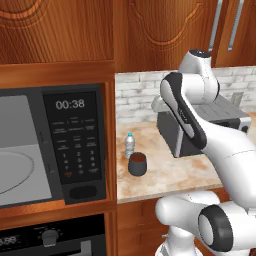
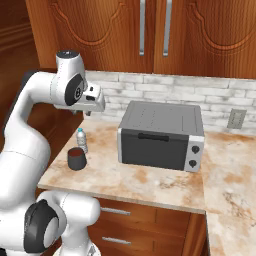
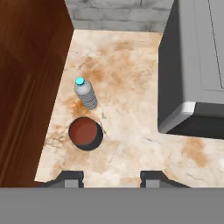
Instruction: Place the microwavable item in the microwave. Then, close the microwave door and press the start button.
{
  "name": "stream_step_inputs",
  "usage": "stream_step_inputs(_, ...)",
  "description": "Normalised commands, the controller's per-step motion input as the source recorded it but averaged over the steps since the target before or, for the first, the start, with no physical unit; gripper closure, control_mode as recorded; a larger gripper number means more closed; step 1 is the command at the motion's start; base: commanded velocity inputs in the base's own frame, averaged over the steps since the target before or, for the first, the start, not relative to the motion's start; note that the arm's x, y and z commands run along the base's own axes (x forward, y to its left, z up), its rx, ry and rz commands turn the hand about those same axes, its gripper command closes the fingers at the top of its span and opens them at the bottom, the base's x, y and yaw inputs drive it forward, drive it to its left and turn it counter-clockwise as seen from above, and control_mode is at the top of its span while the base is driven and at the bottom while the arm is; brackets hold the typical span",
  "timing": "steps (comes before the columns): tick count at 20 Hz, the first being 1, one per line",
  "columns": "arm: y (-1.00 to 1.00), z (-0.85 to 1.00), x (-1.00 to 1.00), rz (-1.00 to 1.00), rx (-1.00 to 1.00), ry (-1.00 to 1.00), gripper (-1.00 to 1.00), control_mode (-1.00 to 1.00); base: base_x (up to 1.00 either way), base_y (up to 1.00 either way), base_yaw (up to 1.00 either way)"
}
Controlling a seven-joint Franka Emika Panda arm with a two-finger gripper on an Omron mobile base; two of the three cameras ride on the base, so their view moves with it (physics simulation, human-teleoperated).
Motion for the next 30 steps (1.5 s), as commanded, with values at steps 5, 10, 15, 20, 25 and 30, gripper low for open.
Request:
stream_step_inputs(5, 0.05, -0.21, -0.70, -0.01, 0.00, -0.12, -1.00, -1.00, 0.00, 0.00, 0.00)
stream_step_inputs(10, 0.46, -0.97, -0.28, -0.15, -0.02, 0.06, -1.00, -1.00, 0.00, 0.00, 0.00)
stream_step_inputs(15, 0.33, -0.77, 0.14, -0.12, 0.00, 0.20, -1.00, -1.00, 0.00, 0.00, 0.00)
stream_step_inputs(20, 0.00, -0.44, 0.36, -0.07, 0.01, 0.15, -1.00, -1.00, 0.00, 0.00, 0.00)
stream_step_inputs(25, 0.00, -0.42, 0.45, -0.04, 0.05, 0.12, -1.00, -1.00, 0.00, 0.00, 0.00)
stream_step_inputs(30, 0.00, -0.41, 0.42, -0.04, 0.03, 0.07, -1.00, -1.00, 0.00, 0.00, 0.00)
